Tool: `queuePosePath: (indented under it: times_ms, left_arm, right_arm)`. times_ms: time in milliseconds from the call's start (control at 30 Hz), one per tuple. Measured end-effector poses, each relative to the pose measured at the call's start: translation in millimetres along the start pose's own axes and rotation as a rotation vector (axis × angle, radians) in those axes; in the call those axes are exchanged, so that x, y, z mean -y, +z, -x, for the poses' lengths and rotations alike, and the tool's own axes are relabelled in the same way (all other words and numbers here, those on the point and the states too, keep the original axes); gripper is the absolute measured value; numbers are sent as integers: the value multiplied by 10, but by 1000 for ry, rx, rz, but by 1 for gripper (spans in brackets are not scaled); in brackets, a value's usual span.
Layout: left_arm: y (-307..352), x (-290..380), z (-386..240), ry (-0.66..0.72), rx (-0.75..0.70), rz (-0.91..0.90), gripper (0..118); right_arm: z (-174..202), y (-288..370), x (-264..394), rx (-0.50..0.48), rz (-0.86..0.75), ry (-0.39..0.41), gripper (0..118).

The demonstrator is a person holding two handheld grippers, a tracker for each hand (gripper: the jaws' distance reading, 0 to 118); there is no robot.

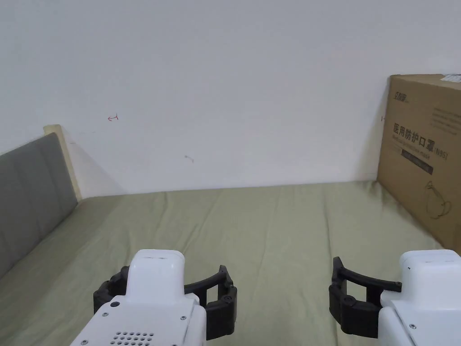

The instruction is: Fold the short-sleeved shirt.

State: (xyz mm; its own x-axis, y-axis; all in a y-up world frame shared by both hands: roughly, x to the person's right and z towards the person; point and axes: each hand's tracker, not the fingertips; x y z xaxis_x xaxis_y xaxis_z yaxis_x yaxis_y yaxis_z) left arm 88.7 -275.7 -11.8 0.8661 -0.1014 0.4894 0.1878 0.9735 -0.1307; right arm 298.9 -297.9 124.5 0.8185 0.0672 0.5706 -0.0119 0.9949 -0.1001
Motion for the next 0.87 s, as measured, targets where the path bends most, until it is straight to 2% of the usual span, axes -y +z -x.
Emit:
queuePosePath:
  times_ms: [133, 267, 433, 533, 667, 867]
  left_arm:
    - [24, -9, -47, -7, -20, -5, 105]
    - [43, -66, 5, 102, 110, 38, 105]
    - [37, -111, -43, 55, 9, 31, 105]
    - [9, -90, -44, 46, 14, 45, 105]
    - [-49, -75, 9, 104, 50, 81, 105]
    - [-90, -50, -12, 68, 7, 85, 105]
  right_arm:
    - [5, -34, -2, -1, 8, -5, 118]
    - [11, -76, 6, -4, 23, -11, 118]
    - [3, -82, 0, -15, 36, -24, 118]
    - [19, -93, 1, -20, 37, -18, 118]
    - [34, -108, 6, -24, 43, -11, 118]
    - [41, -97, -5, -29, 42, -7, 118]
